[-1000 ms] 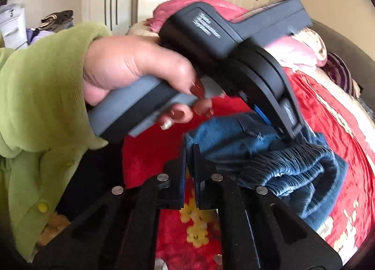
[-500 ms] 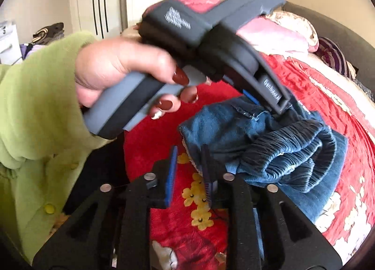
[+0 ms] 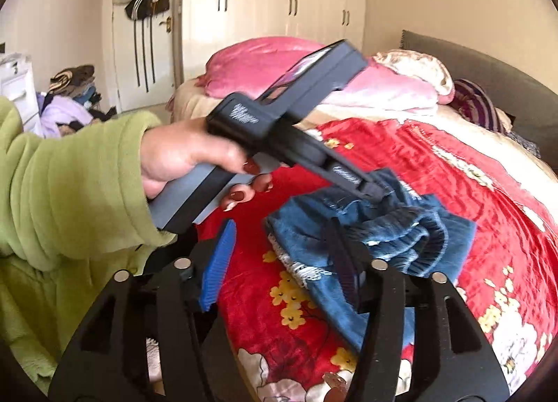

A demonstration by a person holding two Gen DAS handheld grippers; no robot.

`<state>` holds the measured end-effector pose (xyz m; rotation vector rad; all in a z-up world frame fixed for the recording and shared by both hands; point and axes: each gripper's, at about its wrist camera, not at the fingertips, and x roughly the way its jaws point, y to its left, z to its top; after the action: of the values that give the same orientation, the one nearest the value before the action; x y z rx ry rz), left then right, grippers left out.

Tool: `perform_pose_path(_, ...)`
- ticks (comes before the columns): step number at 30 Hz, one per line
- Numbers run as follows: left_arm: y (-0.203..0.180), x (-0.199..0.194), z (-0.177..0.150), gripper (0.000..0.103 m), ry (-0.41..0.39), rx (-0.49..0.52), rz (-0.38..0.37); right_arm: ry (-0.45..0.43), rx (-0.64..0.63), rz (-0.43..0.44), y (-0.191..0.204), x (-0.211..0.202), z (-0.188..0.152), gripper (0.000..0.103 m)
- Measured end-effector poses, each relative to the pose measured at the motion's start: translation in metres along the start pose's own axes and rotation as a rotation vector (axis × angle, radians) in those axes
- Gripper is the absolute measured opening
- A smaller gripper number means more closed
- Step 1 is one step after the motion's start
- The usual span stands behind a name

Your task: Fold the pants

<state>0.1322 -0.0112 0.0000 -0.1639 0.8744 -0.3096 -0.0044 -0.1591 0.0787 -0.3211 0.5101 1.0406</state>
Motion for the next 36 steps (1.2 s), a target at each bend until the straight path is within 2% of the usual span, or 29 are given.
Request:
perform_pose_path(3, -0.005, -0.008, 0.000, 0.041, -0.017, 0.014, 0.010, -0.022, 0.019, -0.027, -0.011, -0.005, 0.000, 0.057)
perform_pose_path(5, -0.008, -0.013, 0.000, 0.042, -0.027, 0.022, 0.017, -0.036, 0.034, -0.043, -0.017, -0.010, 0.001, 0.061)
perform_pose_path(8, -0.012, -0.020, 0.000, 0.053, -0.041, 0.033, 0.029, -0.055, 0.062, -0.067, -0.024, -0.016, 0.001, 0.066)
perform_pose_path(11, -0.014, -0.028, 0.000, 0.054, -0.061, 0.048, 0.045, -0.083, 0.099, -0.093, -0.036, -0.022, 0.002, 0.072)
perform_pose_path(16, -0.015, -0.036, -0.004, 0.065, -0.089, 0.061, 0.092, -0.130, 0.164, -0.151, -0.049, -0.032, 0.002, 0.082)
perform_pose_path(20, -0.015, -0.042, -0.008, 0.073, -0.106, 0.074, 0.130, -0.149, 0.237, -0.216, -0.067, -0.037, 0.000, 0.084)
perform_pose_path(27, -0.010, -0.034, -0.016, 0.073, -0.087, 0.069, 0.147, -0.085, 0.395, -0.354, -0.105, -0.029, -0.011, 0.085)
perform_pose_path(34, -0.003, -0.020, -0.022, 0.073, -0.056, 0.048, 0.146, 0.015, 0.495, -0.382, -0.126, -0.003, -0.027, 0.085)
perform_pose_path(36, -0.001, -0.017, -0.023, 0.073, -0.051, 0.045, 0.147, 0.034, 0.528, -0.368, -0.131, 0.006, -0.033, 0.085)
